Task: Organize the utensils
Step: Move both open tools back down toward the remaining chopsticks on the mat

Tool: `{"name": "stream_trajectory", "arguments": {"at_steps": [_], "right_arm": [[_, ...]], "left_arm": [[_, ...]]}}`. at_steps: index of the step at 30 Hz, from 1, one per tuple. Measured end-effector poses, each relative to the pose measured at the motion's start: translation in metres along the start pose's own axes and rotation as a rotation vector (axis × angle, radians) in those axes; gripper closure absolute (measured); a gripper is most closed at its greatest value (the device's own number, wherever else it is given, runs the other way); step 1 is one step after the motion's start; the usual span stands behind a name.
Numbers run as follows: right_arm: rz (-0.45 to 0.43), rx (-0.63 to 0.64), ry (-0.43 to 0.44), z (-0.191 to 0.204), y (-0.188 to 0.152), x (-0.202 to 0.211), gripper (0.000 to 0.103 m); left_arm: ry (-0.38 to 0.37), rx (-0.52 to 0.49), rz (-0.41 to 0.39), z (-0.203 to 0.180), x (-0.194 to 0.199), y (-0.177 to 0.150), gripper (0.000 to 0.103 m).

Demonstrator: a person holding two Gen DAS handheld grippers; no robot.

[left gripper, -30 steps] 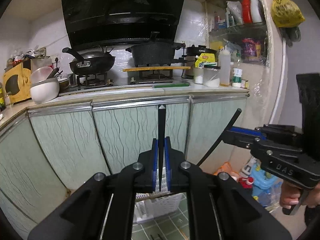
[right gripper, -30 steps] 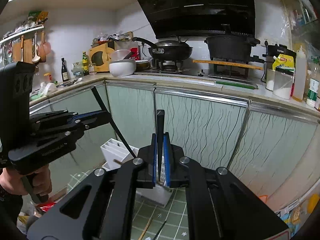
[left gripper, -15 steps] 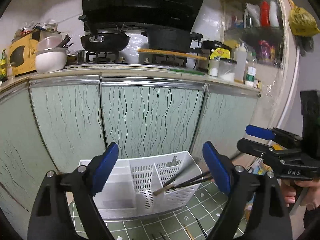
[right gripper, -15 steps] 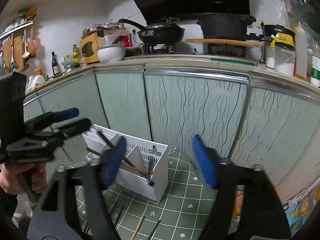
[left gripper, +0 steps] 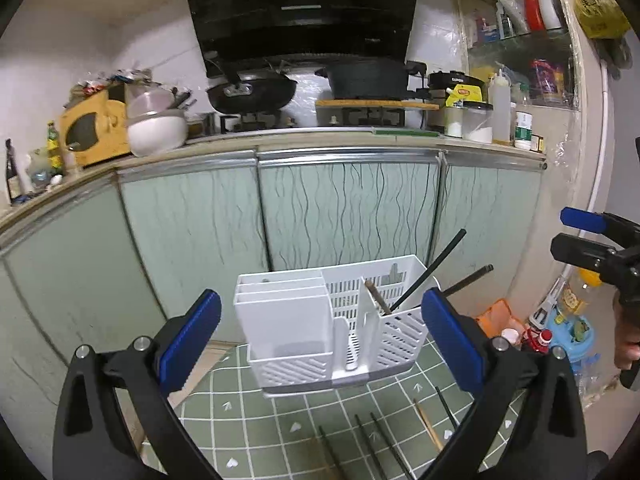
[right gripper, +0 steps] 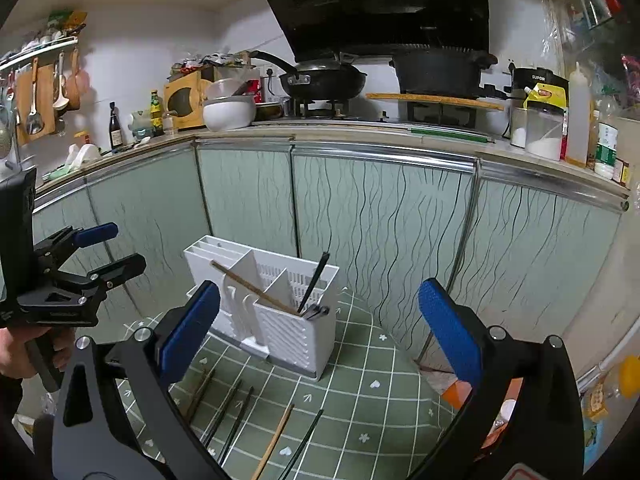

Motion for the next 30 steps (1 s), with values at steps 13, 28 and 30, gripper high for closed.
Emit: {"name": "stream_trajectory", "arguments": {"at_steps": [13,28,30], "right_arm": [[0.032,0.020,0.027,0.018,-0.033,0.044,0.007],[0.044,0.004,-0.033,0.012,-0.070,0.071,0.007],[0.047,-0.004,-0.036,0.010,-0.074,0.072,0.007]], "left_arm": [[0.082,0.003,-0.004,-0.003,0.063,-0.017,0.005],[0.076,0.067,-0.022,-0.004,0.089,-0.045,0.005],[0.060,0.075,-0.012,-0.005,0.090,-0.051,0.005]]}}
Point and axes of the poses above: each gripper's, at about its wrist camera, not at the fingertips, and x roughly against the way its jaws point, z to its left, y to its top, the point moved 4 cm from there along -x, roughly the way its jaws point, and after that the axes turned 1 degree about -x, right-handed, at the moved point
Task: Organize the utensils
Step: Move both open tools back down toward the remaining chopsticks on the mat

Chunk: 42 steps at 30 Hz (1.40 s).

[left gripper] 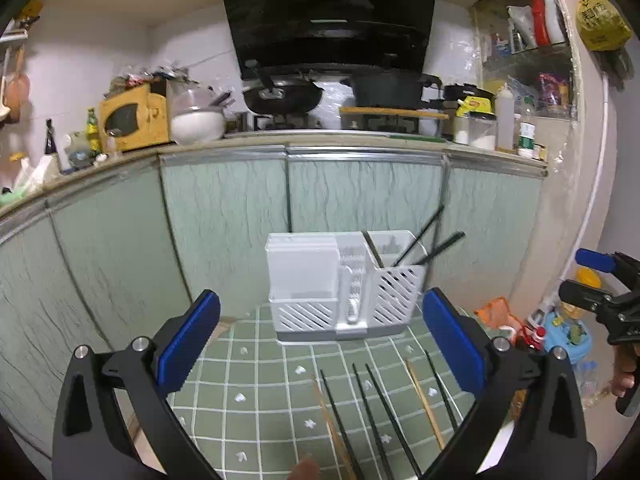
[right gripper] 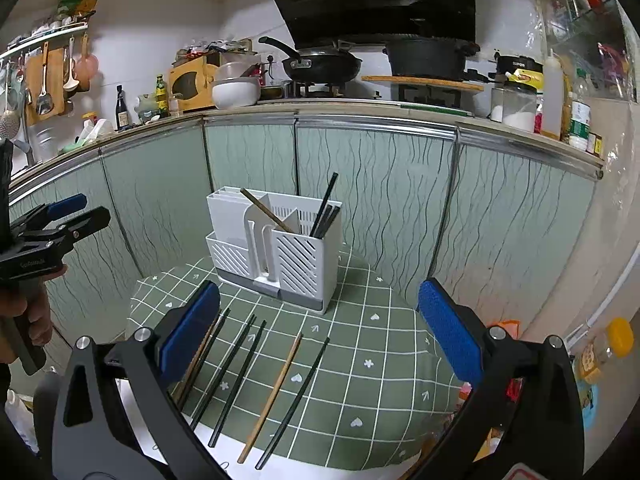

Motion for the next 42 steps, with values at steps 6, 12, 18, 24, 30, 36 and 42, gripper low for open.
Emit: {"name": "stream_trajectory", "arguments": {"at_steps": [6,12,18,24,30,36,42], "right_arm": [[0.004,-0.015,0.002,-0.003,-0.012,0.001,0.007],[0.006,-0.037,0.007,-0.003,-0.030,-0.002,0.007],[0.023,-0.037,-0.009,-0.001,-0.055,-0.012,0.007],[0.062,-0.033,-0.017,0.001,-0.083,-0.027,0.007],[0.103,-0.010,-0.024,0.008,-0.112,-0.043,0.007],[0.134,-0.020,-0.019,0.014,-0.137,-0.056,0.007],[0.137,-0.013,-0.039,0.021,-0.158,-0.062,0.007]], "left_arm": [[-0.015,0.000,0.030,-0.002,-0.003,-0.017,0.005],[-0.013,0.030,0.077,0.004,-0.015,-0.047,0.005],[-0.029,0.043,0.109,0.009,-0.029,-0.082,0.005],[-0.056,0.071,0.153,0.016,-0.042,-0.120,0.005],[-0.045,0.066,0.190,0.021,-0.052,-0.148,0.005],[-0.029,0.004,0.180,0.017,-0.049,-0.165,0.005],[-0.020,-0.015,0.197,0.011,-0.051,-0.186,0.005]]}}
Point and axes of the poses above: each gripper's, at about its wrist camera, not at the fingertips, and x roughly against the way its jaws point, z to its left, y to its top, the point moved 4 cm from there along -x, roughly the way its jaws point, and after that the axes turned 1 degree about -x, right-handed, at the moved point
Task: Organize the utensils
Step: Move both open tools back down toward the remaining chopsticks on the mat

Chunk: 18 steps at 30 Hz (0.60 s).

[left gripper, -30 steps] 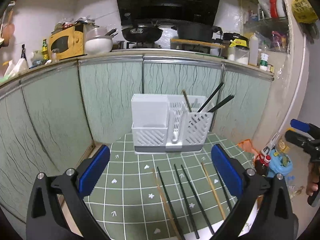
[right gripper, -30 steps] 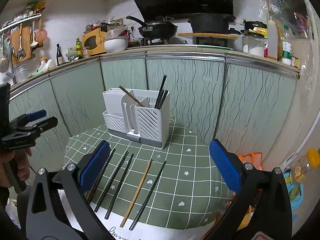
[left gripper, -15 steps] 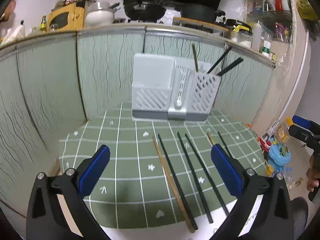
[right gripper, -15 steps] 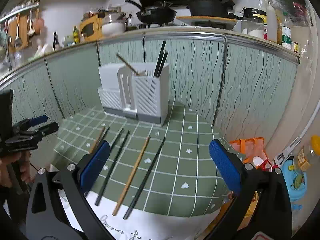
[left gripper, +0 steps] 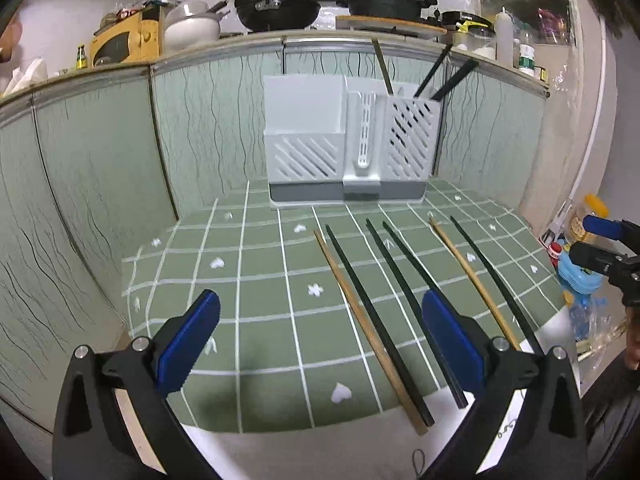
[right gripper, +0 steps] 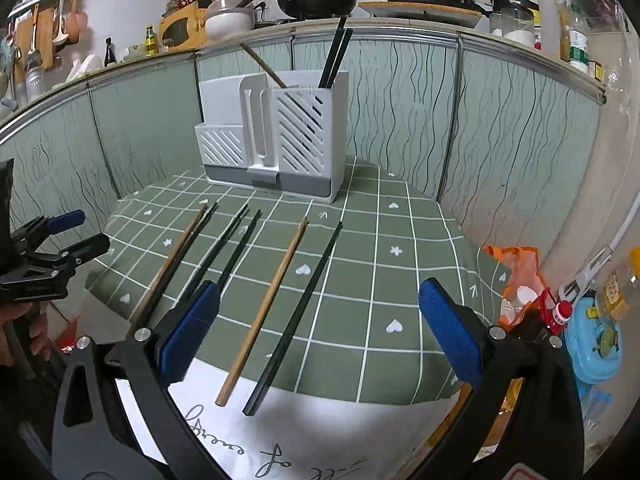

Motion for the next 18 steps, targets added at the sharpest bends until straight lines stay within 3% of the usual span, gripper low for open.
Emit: {"name": "stream_trajectory", "arguments": {"at_steps": [5,12,18], "right_arm": [[-0.006,-0.003,-0.011,0.003,-0.012,-0.005,0.007],[-0.025,-0.003,-0.040,0.002,-0.021,-0.007,0.007],[-0.016,-0.009,-0.026,0.003,-0.028,-0.012,0.007]], "left_arm": [[0.004,0.008,0.043,-0.005,-0.012,-0.018,0.007],[-0.014,0.030,0.127,-0.009,-0.029,-0.041,0.024],[-0.024,0.039,0.154,-0.013,-0.036,-0.050,0.026]]}}
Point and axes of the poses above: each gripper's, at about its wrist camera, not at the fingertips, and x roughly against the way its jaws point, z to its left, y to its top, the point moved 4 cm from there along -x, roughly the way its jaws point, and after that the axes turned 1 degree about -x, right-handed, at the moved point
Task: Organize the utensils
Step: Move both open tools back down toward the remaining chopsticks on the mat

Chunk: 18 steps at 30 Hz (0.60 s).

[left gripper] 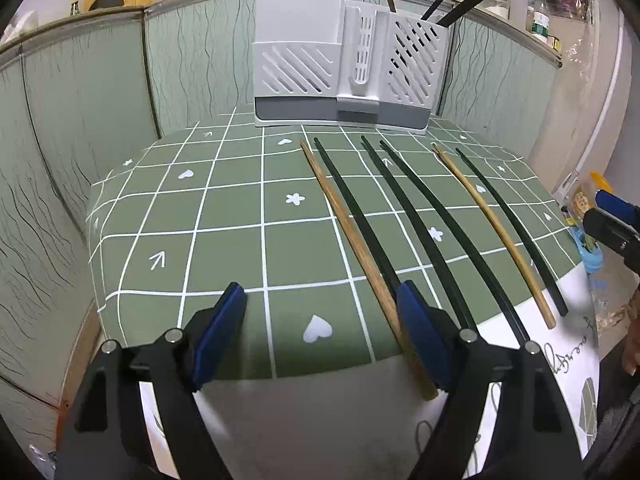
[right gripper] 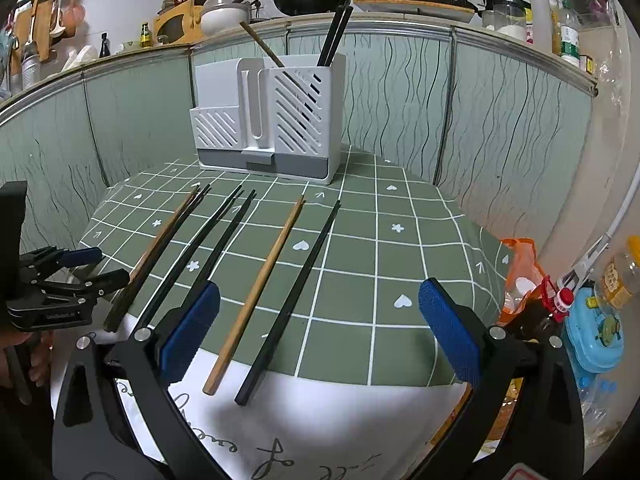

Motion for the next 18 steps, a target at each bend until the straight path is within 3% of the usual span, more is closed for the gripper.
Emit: {"name": "stream_trajectory", "arguments": {"at_steps": [5,7,14,18], "right_arm": [[0.004,-0.006,0.001,-0.001,-0.004,-0.001,0.007],[0.007,-0.002,-0.004,0.000,-0.005,-0.001,0.007],[0.041,0.029,-0.025,0.010,-0.017,-0.005,0.007],[0.054,0.043,-0.051,0.011,-0.023,-0.007,0.007]], "left_arm": [[0.016,-0.025,0.000,-0.008,-0.002,0.000,0.030],[0.024,-0.016,-0.005,-0.008,0.000,0.001,0.038],[0.099,-0.067,-0.008,-0.017,-0.004,-0.001,0.051],[0.087,-0.069,-0.013,-0.020,-0.001,-0.004,0.057]]}}
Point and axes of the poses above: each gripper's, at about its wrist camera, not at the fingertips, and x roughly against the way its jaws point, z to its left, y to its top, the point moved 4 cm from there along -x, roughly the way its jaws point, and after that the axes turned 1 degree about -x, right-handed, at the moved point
